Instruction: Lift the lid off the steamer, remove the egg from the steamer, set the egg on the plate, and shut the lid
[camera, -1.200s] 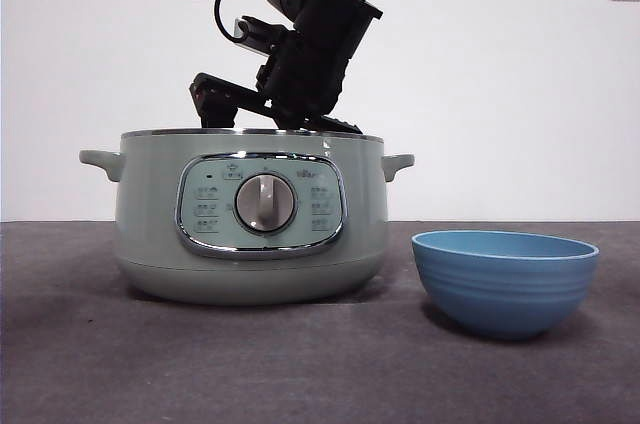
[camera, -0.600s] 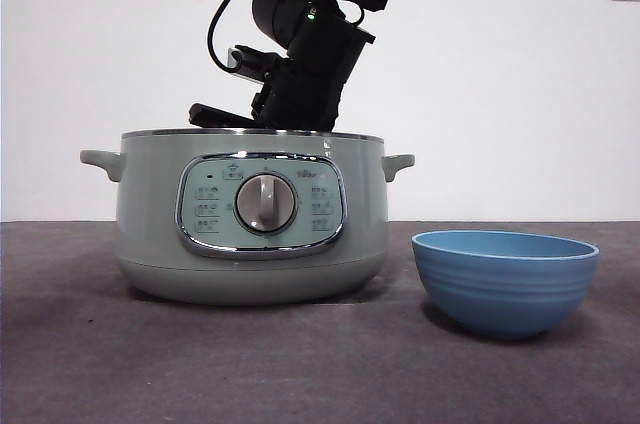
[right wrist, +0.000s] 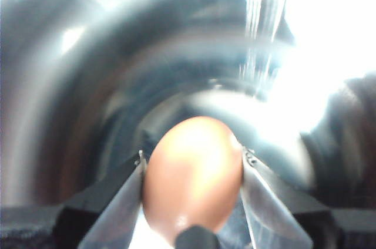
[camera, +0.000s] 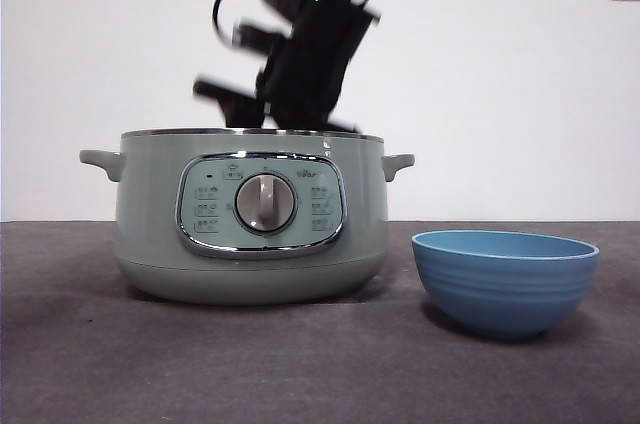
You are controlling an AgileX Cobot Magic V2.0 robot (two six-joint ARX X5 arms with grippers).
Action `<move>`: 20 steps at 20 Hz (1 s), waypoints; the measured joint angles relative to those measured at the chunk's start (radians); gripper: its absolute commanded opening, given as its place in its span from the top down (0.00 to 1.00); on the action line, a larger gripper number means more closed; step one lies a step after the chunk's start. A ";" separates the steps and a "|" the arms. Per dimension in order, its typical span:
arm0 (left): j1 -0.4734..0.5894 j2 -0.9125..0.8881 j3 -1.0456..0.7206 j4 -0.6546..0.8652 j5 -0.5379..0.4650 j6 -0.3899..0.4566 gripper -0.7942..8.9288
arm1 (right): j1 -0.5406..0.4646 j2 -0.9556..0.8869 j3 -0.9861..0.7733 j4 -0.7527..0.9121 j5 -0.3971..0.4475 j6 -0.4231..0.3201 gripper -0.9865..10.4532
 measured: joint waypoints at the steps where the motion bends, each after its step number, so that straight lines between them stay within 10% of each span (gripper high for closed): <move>1: 0.000 0.000 0.000 0.000 0.000 0.000 0.93 | 0.000 -0.068 0.000 -0.004 0.000 0.000 0.92; 12: 0.000 0.040 0.000 0.053 0.049 0.000 0.93 | -0.067 -0.625 0.000 -0.610 0.182 -0.135 0.92; 20: 0.000 0.087 0.000 0.107 0.084 0.001 0.93 | -0.163 -0.698 -0.171 -0.684 0.180 -0.151 0.92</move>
